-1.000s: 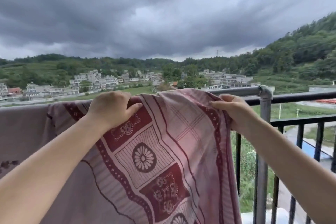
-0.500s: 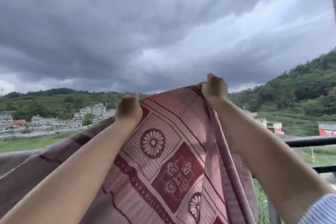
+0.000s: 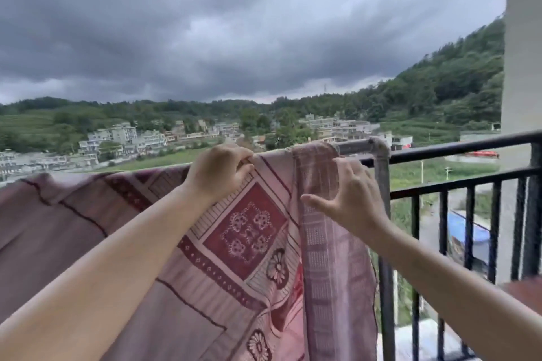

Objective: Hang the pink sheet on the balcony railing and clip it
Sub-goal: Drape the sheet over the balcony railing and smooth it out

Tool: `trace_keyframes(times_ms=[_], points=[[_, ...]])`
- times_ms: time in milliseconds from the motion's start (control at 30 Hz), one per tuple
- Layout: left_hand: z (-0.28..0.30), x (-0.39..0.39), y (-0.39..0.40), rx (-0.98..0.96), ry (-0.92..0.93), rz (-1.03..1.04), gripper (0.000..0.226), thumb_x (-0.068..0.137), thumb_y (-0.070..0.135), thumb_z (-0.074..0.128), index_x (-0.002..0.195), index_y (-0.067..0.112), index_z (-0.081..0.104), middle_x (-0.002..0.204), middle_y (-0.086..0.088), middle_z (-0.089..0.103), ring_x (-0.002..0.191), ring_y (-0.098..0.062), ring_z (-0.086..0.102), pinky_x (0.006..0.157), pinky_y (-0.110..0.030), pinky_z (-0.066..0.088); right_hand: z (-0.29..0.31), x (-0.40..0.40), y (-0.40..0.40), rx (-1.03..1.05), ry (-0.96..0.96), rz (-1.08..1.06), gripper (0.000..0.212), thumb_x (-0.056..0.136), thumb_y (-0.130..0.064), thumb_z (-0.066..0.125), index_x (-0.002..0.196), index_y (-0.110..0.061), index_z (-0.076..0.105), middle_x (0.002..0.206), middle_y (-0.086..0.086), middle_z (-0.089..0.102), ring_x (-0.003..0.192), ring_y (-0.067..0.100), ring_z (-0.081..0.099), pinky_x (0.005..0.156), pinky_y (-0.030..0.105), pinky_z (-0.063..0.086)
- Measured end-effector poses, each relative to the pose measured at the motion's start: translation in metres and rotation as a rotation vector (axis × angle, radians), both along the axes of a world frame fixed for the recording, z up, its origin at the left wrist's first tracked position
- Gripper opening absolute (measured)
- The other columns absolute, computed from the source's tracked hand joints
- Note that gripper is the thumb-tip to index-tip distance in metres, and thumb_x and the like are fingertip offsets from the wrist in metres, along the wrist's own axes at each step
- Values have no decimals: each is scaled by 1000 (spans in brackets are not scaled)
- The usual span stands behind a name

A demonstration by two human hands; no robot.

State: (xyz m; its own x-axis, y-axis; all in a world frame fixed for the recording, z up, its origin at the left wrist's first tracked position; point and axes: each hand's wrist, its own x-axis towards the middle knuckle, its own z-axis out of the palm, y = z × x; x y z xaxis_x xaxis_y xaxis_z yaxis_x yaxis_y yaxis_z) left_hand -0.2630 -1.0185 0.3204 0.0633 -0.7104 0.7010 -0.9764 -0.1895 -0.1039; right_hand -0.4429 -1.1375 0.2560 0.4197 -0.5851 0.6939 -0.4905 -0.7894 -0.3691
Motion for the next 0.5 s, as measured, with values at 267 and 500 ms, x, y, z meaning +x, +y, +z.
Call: trace_keyframes(times_ms=[267, 500], points=[[-4, -11, -3, -177, -134, -6, 18, 87, 11, 58, 83, -4, 68, 87, -20, 67, 90, -34, 60, 77, -40, 48, -25, 17, -27, 798, -206, 172, 31, 84, -26, 61, 107, -5, 61, 58, -1, 50, 42, 9, 42, 30, 14, 34], [-6, -13, -2, -100, -138, 45, 21, 92, 4, 42, 93, -5, 61, 94, -21, 61, 82, -37, 60, 71, -43, 49, -11, 11, -15, 881, -22, 275, 29, 82, -32, 63, 70, -9, 53, 53, 2, 47, 39, 9, 37, 30, 15, 30]])
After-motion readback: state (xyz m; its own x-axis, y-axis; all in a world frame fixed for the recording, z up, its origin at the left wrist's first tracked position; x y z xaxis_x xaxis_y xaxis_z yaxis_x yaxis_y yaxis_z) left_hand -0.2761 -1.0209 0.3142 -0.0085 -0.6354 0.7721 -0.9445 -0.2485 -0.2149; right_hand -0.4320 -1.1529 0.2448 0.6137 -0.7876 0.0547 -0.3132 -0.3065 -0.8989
